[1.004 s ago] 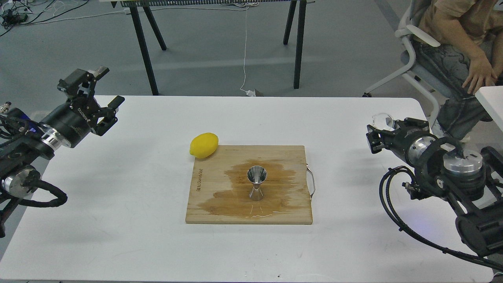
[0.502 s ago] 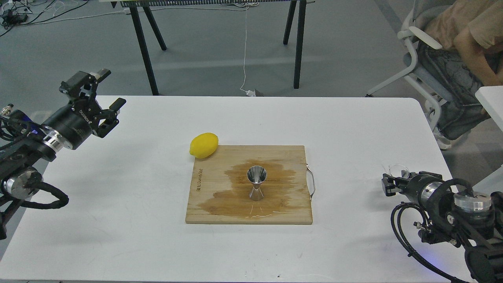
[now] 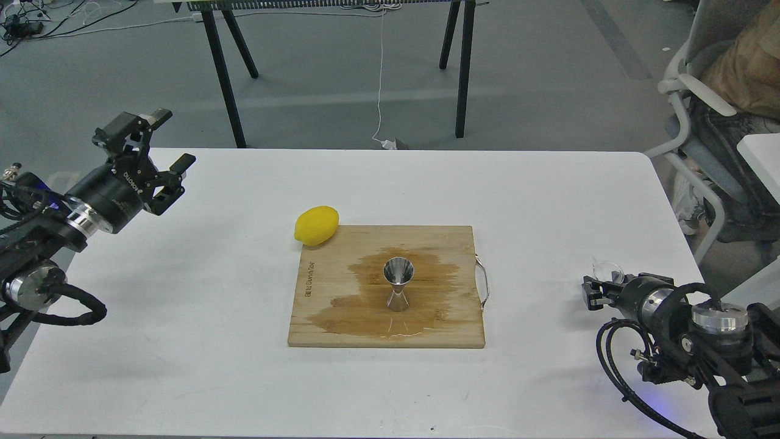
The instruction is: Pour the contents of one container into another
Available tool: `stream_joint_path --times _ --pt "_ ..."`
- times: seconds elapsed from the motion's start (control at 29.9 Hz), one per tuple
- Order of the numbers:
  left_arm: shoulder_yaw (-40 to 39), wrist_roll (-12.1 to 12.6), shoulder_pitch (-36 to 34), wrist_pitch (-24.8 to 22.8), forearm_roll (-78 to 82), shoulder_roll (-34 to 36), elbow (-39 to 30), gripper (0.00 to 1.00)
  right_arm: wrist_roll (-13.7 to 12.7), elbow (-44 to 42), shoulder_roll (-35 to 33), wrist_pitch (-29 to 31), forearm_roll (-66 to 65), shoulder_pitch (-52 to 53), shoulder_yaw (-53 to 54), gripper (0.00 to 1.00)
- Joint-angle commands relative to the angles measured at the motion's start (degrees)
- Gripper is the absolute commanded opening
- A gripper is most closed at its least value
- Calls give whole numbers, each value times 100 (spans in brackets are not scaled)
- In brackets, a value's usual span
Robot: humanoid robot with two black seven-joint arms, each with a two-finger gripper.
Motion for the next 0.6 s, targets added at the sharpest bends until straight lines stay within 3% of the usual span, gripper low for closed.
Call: stream_joint_path --times 0.0,0.57 --pt "0 0 0 0 -1 0 -4 89 -8 -16 4 0 0 11 8 43" --pt "0 0 0 0 -1 -9 -4 89 -8 -16 13 0 0 37 35 67"
